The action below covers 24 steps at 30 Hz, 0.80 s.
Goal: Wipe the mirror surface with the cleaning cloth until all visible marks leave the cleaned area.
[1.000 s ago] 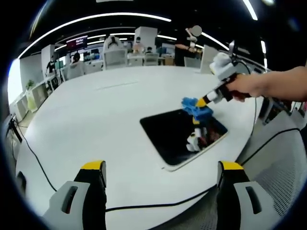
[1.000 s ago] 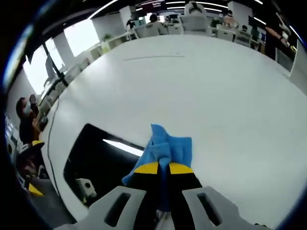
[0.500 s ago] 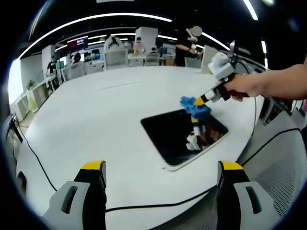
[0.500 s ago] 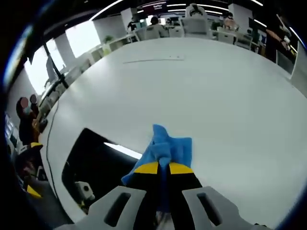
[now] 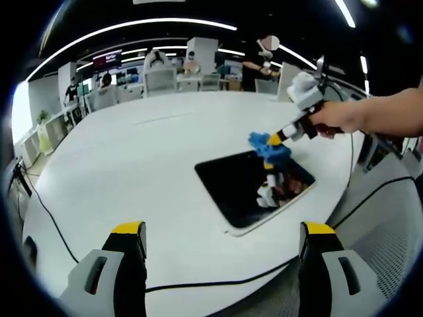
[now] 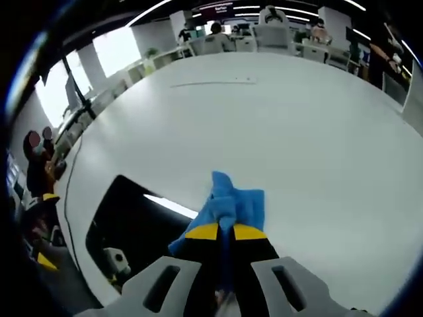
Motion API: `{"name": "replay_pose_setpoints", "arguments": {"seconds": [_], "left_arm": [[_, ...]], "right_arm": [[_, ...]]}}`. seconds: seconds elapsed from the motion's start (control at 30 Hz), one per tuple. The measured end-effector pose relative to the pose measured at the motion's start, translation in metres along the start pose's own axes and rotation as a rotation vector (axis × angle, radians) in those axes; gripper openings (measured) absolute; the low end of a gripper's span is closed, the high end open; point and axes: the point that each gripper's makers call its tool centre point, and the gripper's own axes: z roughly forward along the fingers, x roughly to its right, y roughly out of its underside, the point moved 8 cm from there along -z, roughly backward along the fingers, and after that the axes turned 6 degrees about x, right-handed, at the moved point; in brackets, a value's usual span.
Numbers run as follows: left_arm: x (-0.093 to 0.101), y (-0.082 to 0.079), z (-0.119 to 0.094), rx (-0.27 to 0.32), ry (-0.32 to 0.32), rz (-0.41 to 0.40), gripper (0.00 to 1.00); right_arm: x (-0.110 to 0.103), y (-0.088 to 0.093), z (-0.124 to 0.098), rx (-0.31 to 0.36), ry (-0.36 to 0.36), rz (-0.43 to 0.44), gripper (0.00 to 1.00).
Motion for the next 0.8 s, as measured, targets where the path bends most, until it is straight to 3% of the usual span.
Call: {"name": "replay_pose_setpoints", "arguments": {"seconds": [0.33, 0.8], "left_arm": [[0.0, -0.001, 0.0, 0.001, -0.001, 0.0, 0.96], [0.0, 0.0, 0.0, -0.008, 0.003, 0.006, 0.96]], "right_arm": [[-0.002, -0.016, -0.021, 0.046, -0.003, 0.012, 0.01], [0.026, 0.003, -0.039, 0.022, 0.034, 0.029, 0.01]]}}
